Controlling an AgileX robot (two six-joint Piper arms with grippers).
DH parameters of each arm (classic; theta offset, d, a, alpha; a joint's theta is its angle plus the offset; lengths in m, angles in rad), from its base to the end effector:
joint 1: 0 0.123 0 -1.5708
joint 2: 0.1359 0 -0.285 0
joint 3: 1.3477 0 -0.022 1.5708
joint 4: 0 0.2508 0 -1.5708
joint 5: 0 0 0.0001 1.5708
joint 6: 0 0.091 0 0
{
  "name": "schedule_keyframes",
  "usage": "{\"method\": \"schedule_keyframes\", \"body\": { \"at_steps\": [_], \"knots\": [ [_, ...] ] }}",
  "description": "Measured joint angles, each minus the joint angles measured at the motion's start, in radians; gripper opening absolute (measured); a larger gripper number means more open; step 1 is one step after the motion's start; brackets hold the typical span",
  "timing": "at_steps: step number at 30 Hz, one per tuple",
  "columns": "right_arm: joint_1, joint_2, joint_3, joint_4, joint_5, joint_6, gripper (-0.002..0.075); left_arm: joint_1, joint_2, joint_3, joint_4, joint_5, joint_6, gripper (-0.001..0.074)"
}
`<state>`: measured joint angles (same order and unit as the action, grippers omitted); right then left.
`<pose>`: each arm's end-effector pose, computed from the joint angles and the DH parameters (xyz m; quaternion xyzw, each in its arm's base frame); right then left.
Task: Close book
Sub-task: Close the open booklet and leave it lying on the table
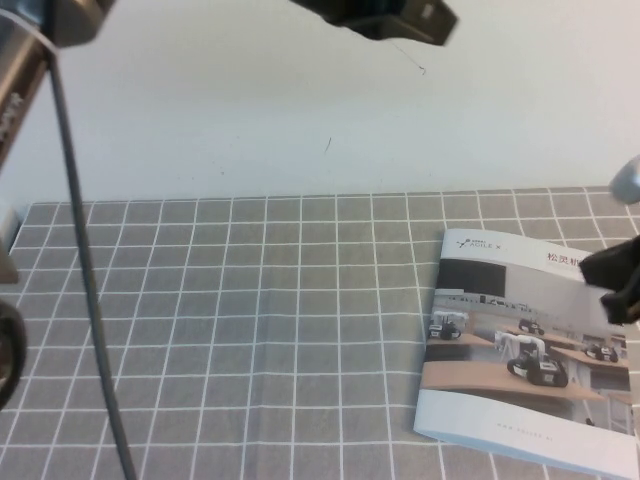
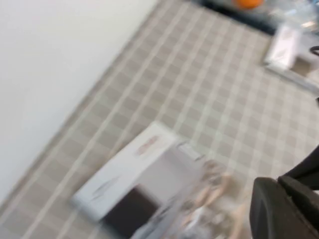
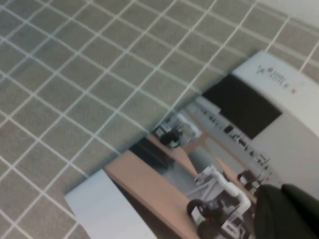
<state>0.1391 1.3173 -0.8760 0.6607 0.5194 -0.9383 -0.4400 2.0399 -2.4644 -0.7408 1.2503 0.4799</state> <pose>0.2646 0.0651 0.2788 -0.2761 0.8707 0.1023 0.3940 0.3607 -0.2343 0.4578 0.4095 0.7487 -0.3528 0.3839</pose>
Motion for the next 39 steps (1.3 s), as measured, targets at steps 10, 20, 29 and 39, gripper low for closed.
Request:
{"method": "schedule_keyframes", "body": {
  "at_steps": [10, 20, 29, 39],
  "knots": [
    [0.000, 0.399, -0.001, 0.010, -0.048, -0.070, -0.0003, 0.000, -0.203, 0.025, 0.501, 0.015, -0.151, -0.0004],
    [0.000, 0.528, -0.008, 0.045, -0.123, -0.104, -0.0003, 0.000, -0.399, 0.203, 0.613, 0.015, -0.157, -0.0004],
    [0.000, 0.406, -0.012, 0.044, -0.129, -0.106, -0.0003, 0.000, -0.665, 0.659, 0.658, -0.216, -0.225, -0.0004],
    [0.000, -0.102, -0.010, 0.027, -0.109, -0.115, -0.0003, 0.000, -1.046, 1.366, 0.797, -0.755, -0.307, -0.0004]
  ]
}}
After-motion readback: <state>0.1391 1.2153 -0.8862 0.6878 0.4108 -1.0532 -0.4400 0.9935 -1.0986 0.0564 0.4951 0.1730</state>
